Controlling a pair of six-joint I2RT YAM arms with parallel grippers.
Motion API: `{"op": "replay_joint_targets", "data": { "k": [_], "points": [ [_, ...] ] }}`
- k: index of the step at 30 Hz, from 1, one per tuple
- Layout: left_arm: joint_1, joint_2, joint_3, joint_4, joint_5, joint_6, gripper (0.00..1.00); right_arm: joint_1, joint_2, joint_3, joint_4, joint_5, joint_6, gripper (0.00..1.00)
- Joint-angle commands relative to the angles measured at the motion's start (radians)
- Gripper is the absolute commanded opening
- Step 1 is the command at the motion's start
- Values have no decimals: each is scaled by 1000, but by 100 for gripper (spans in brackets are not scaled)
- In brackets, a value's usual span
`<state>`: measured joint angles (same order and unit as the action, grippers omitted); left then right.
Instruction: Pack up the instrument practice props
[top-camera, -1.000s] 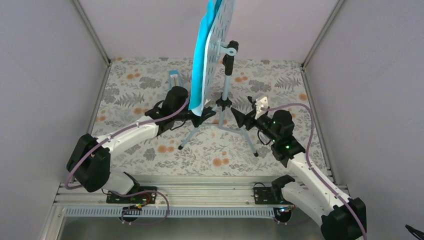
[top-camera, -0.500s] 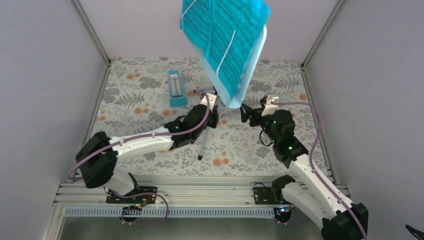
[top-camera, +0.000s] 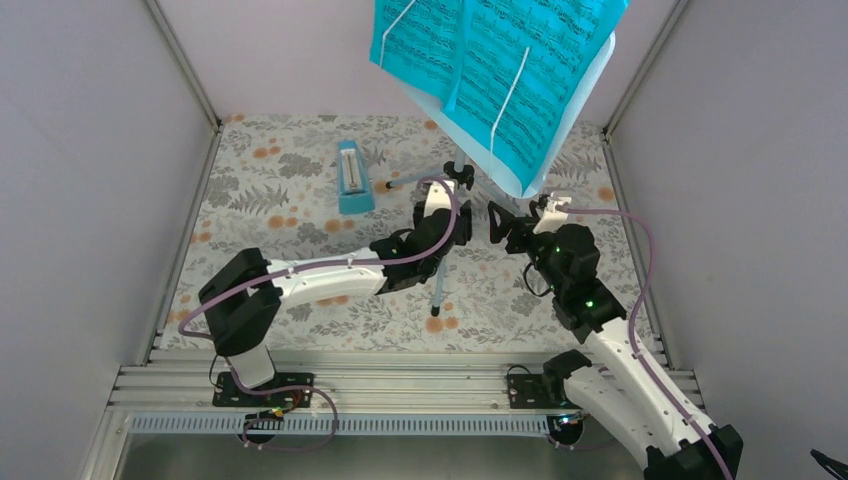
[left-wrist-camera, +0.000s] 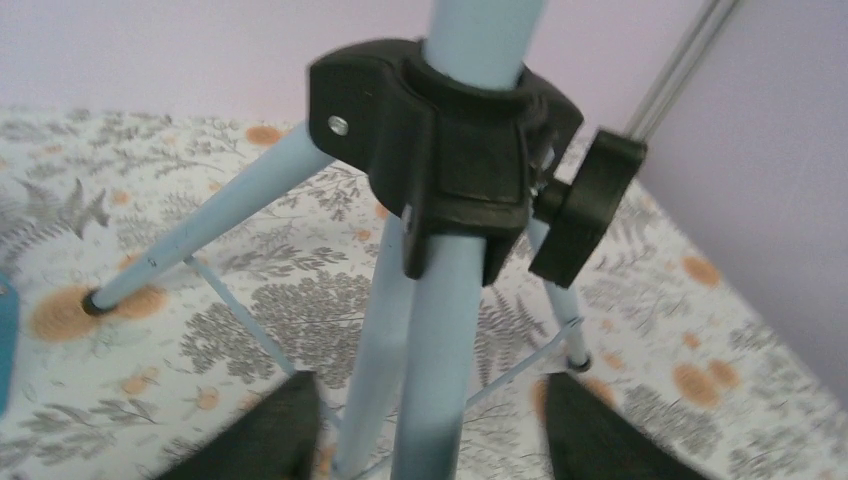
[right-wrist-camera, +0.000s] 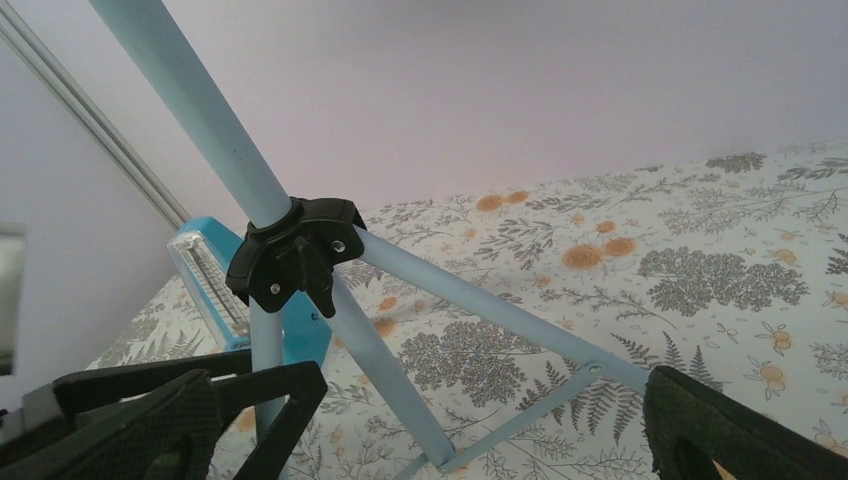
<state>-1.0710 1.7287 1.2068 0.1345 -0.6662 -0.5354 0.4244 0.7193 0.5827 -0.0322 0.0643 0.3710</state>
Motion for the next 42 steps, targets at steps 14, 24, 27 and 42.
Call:
{"op": "replay_joint_targets", "data": {
  "k": [14,24,27,42],
  "points": [
    [318,-548,-170,-297,409,197,100,102,133,66,-93,-8,218,87],
    [615,-613,-25,-500,567,413,100,321,302,166,-118,285,269,89],
    [631,-638,-33,-483,536,450,100,354,356,202,-113,364,264,87],
    [631,-657,-194,-393,321,570,100,418,617,313,-41,609,199,37]
  ]
}}
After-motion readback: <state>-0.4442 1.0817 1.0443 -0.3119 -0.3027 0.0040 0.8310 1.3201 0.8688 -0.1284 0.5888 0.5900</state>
